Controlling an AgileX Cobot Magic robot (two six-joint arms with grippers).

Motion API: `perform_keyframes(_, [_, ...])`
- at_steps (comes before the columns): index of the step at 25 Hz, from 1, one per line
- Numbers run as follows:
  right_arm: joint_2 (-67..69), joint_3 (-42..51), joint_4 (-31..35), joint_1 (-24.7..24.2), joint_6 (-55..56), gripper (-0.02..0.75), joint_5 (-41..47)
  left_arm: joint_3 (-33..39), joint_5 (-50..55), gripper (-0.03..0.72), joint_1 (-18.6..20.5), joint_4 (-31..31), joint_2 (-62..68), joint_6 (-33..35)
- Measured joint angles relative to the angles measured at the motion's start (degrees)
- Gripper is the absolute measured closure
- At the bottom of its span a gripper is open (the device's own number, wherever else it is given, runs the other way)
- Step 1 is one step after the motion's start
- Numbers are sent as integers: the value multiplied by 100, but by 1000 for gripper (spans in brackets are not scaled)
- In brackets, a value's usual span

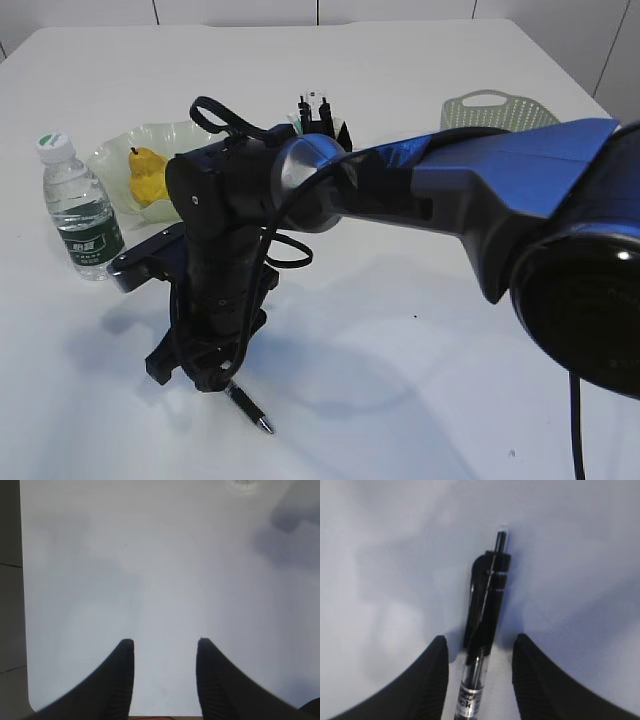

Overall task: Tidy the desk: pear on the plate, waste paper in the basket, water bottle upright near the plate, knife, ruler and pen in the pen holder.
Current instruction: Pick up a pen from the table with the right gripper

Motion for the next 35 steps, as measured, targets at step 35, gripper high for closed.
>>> perform_keyframes(35, [67,-138,-902,0,779,624,299,0,0,402,0,0,0,0])
